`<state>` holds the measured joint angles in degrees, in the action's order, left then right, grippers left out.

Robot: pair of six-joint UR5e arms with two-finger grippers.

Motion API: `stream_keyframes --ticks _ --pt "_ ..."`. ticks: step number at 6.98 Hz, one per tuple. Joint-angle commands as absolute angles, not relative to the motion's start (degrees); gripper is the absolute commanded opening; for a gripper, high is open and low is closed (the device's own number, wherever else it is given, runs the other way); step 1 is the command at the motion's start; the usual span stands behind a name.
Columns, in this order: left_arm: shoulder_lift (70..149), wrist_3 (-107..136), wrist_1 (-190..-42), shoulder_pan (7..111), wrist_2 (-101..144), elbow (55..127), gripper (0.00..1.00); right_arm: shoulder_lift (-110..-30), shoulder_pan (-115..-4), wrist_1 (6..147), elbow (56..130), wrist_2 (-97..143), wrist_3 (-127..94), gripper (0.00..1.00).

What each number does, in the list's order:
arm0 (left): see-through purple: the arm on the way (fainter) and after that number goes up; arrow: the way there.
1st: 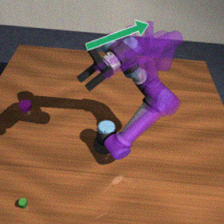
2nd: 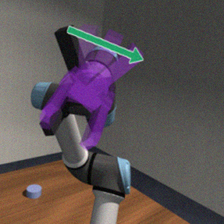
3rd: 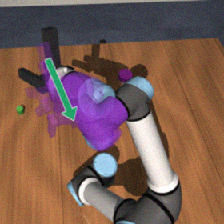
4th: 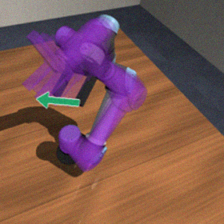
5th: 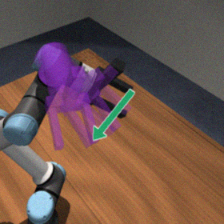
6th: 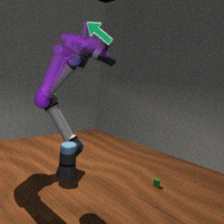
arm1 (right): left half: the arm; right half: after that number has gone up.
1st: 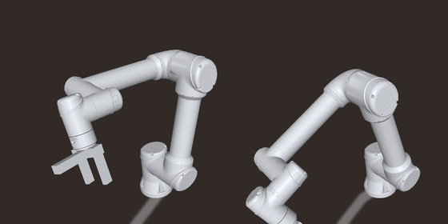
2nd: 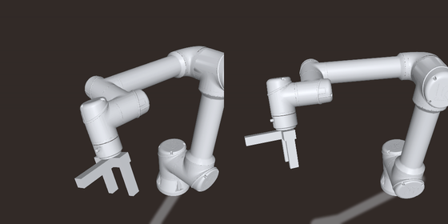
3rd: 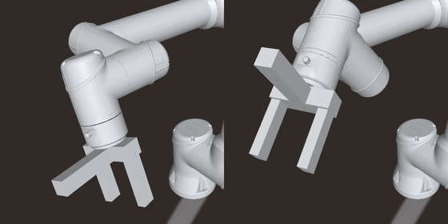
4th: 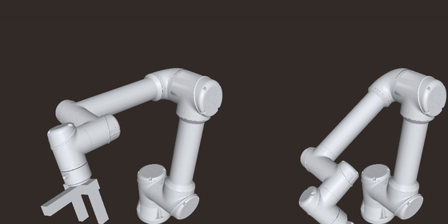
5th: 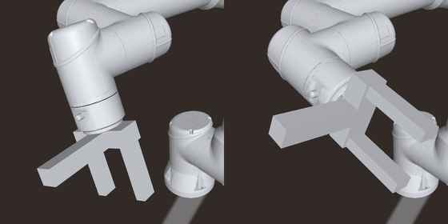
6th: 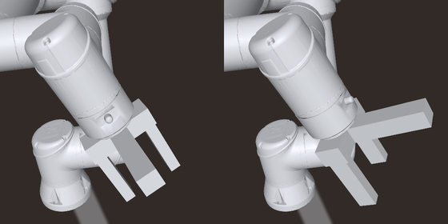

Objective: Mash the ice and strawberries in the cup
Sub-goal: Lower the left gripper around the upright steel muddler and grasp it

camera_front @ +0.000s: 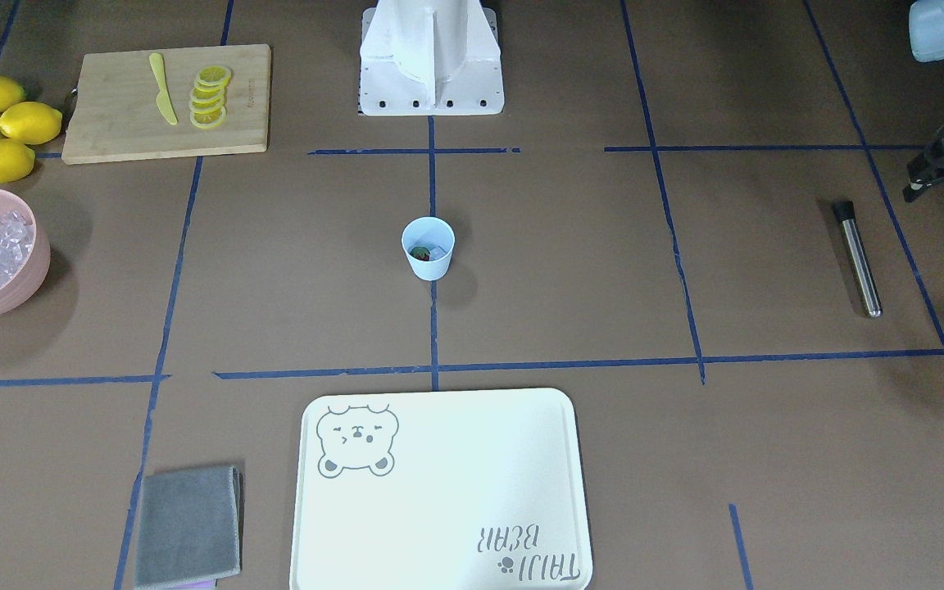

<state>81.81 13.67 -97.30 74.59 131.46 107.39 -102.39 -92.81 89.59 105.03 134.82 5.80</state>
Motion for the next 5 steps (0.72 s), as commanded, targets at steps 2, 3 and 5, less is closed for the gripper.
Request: stream_keyframes --ticks 2,3,5 --pt "82.44 24.11 -109.68 74.89 132.1 99.45 1.0 -102.39 -92.81 89.65 105.03 134.82 5.8 0.99" --pt "84.01 30.96 -118.56 70.88 131.84 94.27 1.0 -102.39 -92.81 89.65 104.94 134.82 5.89 0.99" --pt "88.57 37.25 -125.83 65.06 127.82 86.08 1.0 -102.48 -92.81 89.65 104.94 134.82 5.89 0.99"
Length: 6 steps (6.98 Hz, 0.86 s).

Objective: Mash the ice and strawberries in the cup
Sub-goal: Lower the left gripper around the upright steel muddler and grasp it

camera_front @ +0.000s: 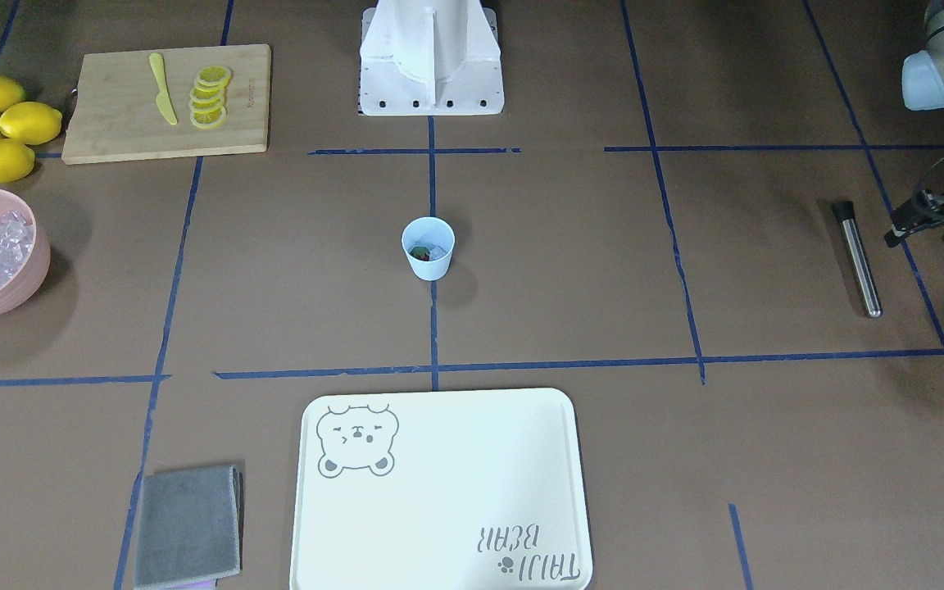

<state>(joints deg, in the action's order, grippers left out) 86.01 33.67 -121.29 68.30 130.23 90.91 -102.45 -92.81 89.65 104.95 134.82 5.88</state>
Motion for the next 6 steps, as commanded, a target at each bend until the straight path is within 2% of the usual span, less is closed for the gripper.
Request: stream_keyframes --ticks 1,3,6 --pt "90.25 37.44 -127.08 64.34 127.53 83.0 1.0 -102.48 -92.81 89.65 104.94 134.74 5.89 0.99" --pt "92.1 37.09 -127.35 64.16 127.44 79.29 1.0 -102.39 -92.81 89.65 104.94 134.74 5.89 0.99" --pt "92.29 37.09 -127.27 62.41 127.44 78.75 1.0 -102.48 -92.81 89.65 104.94 134.74 5.98 0.99"
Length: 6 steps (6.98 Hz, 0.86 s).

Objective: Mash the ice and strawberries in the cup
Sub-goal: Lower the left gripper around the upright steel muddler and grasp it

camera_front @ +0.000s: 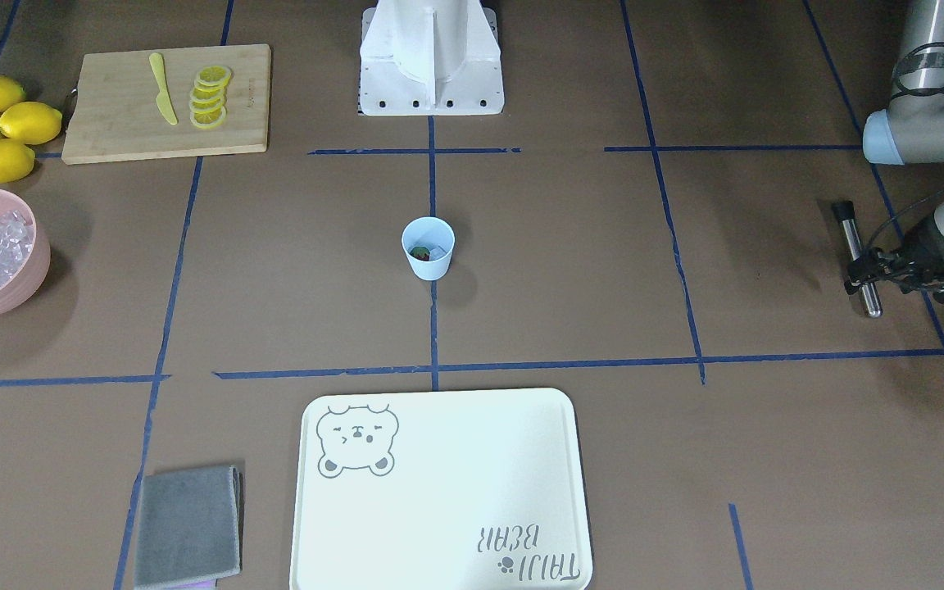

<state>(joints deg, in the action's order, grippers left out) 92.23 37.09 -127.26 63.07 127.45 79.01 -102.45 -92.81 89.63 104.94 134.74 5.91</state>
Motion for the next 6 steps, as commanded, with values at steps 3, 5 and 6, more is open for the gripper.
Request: stream_keyframes --ticks 3,5,6 --pt "92.29 37.09 -127.27 62.05 127.44 78.31 0.83 -102.48 -92.81 89.65 104.94 134.74 5.98 0.99" --pt "92.29 36.65 -127.35 62.05 127.53 78.4 0.09 -102.48 -92.81 89.65 104.94 134.74 5.89 0.99" --pt "92.29 36.65 -127.61 62.05 127.44 78.49 0.04 -102.48 -92.81 89.65 104.94 134.74 5.89 0.99"
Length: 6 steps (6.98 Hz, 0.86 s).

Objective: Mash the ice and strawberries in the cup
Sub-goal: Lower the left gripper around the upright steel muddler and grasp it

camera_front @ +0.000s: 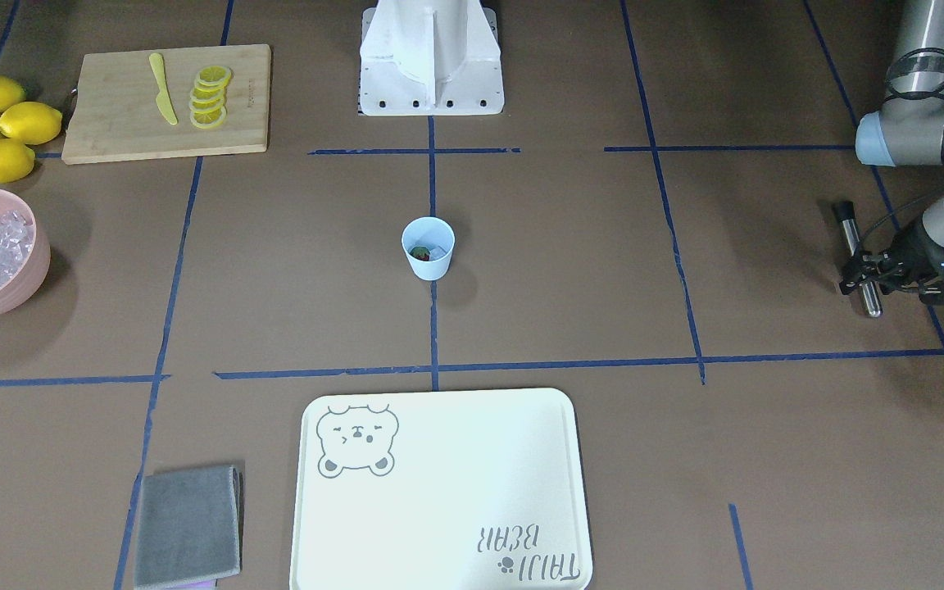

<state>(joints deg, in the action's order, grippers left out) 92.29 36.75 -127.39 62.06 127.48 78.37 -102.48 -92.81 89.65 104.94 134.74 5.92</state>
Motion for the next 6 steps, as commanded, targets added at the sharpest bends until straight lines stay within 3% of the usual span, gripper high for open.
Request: stream_keyframes --ticks 1,4,6 --pt "92.29 36.74 -128.49 62.05 127.44 78.4 0.0 -102.48 -92.81 89.65 104.94 134.74 5.89 0.99" --pt "92.11 36.65 -128.76 62.23 127.44 84.16 0.0 -102.48 -92.81 89.65 105.03 134.82 5.89 0.99" --pt "92.89 32.9 -142.11 62.14 127.79 89.11 0.0 -102.48 -92.81 89.65 105.03 134.91 5.89 0.99"
